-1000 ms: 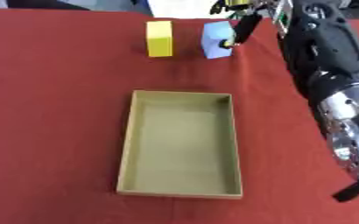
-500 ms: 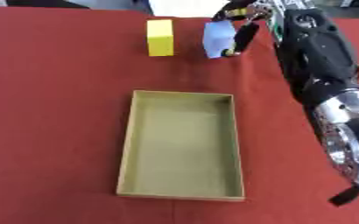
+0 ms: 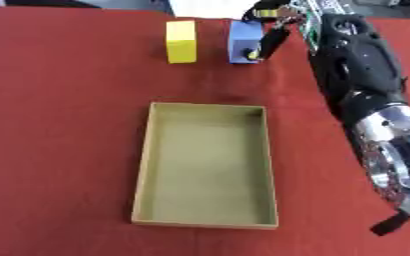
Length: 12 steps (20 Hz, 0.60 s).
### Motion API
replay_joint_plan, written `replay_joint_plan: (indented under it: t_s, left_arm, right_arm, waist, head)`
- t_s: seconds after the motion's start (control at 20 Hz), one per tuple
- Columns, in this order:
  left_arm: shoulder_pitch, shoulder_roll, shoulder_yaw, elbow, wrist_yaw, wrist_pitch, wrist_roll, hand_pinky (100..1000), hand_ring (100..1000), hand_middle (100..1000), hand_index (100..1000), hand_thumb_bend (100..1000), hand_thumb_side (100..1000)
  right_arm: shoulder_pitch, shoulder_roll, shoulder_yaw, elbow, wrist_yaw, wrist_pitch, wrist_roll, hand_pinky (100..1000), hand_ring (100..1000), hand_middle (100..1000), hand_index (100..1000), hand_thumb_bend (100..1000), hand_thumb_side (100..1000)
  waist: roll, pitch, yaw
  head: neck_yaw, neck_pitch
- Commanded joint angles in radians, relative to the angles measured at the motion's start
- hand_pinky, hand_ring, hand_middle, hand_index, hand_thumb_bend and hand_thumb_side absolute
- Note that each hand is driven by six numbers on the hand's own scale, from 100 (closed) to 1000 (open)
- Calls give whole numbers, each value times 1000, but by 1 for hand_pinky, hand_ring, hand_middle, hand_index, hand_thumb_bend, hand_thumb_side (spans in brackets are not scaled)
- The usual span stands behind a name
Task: Pick up objects on the table and place them in the box.
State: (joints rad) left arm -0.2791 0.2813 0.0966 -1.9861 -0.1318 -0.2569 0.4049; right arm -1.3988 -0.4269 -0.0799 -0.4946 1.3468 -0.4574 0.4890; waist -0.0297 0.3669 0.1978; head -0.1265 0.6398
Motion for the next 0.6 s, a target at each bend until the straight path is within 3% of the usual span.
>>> replay_joint_plan:
  t_s: [0.05,0.3,0.6]
  left_arm:
    - [-8,9,8,-14,0,-1,-1,816,693,661,795,215,749]
    - [-4,12,10,-14,0,-1,-1,815,694,662,795,215,747]
    - [0,17,13,-14,-1,1,0,815,696,663,795,221,743]
  right_arm:
    - [-25,-18,-4,-43,-28,5,-51,807,752,550,739,100,424]
    - [-37,-38,3,-75,-72,-12,-70,793,723,538,728,100,418]
    - [-34,-102,95,-131,-190,-140,-39,774,703,553,742,100,401]
  waist:
    - [4,-24,-2]
    - [6,-30,-13]
    - [9,-47,-43]
  head:
    - [-1,-4]
    - [5,2]
    - [24,14]
